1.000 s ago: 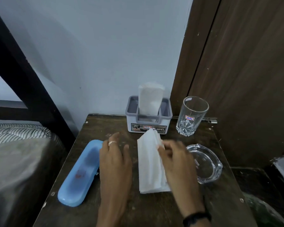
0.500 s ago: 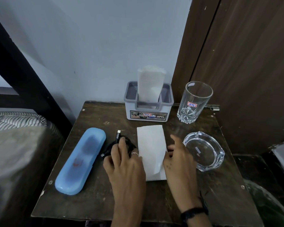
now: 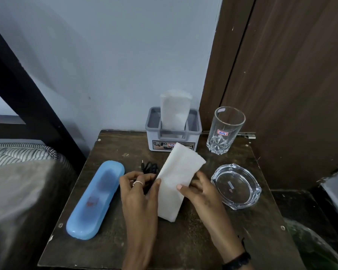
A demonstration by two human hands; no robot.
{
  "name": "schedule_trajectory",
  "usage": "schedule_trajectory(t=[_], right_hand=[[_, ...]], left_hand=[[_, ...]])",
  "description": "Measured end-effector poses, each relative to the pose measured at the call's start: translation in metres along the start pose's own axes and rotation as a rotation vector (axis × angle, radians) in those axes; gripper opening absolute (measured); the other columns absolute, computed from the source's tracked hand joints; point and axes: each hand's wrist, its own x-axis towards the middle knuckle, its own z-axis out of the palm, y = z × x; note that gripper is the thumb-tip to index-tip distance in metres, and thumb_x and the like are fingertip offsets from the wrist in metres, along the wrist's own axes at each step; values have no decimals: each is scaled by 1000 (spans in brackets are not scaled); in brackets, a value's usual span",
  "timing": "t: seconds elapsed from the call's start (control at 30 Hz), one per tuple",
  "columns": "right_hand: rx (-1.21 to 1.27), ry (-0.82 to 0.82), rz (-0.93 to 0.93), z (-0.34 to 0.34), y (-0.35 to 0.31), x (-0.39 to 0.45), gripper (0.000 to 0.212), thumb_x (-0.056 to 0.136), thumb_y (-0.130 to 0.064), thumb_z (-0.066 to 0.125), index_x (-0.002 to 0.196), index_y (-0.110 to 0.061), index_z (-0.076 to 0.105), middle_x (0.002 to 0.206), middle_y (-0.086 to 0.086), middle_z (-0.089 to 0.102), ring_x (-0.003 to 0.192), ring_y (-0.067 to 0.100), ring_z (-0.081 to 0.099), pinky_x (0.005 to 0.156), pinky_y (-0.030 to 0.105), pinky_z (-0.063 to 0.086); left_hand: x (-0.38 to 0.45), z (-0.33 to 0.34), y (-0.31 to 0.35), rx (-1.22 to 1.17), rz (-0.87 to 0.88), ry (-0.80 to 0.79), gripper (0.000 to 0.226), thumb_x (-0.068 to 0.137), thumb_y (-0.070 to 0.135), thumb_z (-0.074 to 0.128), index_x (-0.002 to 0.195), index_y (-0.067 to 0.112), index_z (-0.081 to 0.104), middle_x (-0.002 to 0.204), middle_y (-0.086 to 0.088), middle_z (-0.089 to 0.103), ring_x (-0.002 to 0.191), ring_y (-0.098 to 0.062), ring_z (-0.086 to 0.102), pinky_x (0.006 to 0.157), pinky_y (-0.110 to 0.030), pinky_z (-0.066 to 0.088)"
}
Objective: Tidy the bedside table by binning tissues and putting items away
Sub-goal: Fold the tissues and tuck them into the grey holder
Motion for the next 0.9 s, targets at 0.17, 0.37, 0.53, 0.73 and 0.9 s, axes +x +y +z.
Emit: schedule_trajectory(t=[0.17,0.37,0.53,0.73,0.9], right_hand=[[75,-90,67,1,3,0,25,83,-5,63,103,-19,62,93,-6,69,79,0,66,63,9,49],[66,58,-66,-3,3,3,19,85,-4,61,88,-22,67,90,-7,73,85,4,68,78,24,54],[108,106,-178,-4,-2,1,23,89,-4,54,87,-24,64,80,-21,73,77,-5,66,66,10,49],[46,178,-322,-5,-15,16,12,89,-21,59,98,-24,66,98,-4,72,92,9,66,74,24,54],[-173,200,-508,-8,-47,50,25,89,-11,57,112,-22,61,96,-14,65,83,-14,57,69,3,43]], left_hand=[[2,-5,4,-112,-152,-79,9,86,21,59,93,25,58,97,6,58,82,3,52,60,-11,38],[6,-4,1,-18,-48,-75,40,79,20,68,106,37,43,102,8,50,85,-4,50,74,-22,43],[3,-5,0,93,63,-161,37,81,27,66,108,47,52,105,14,39,100,-9,50,93,-41,46],[20,-4,16,-21,60,-109,8,81,19,65,86,24,67,94,10,49,88,-6,50,77,-16,49],[74,8,46,17,197,-19,17,84,28,61,95,20,70,83,11,61,83,-17,58,76,-36,48]])
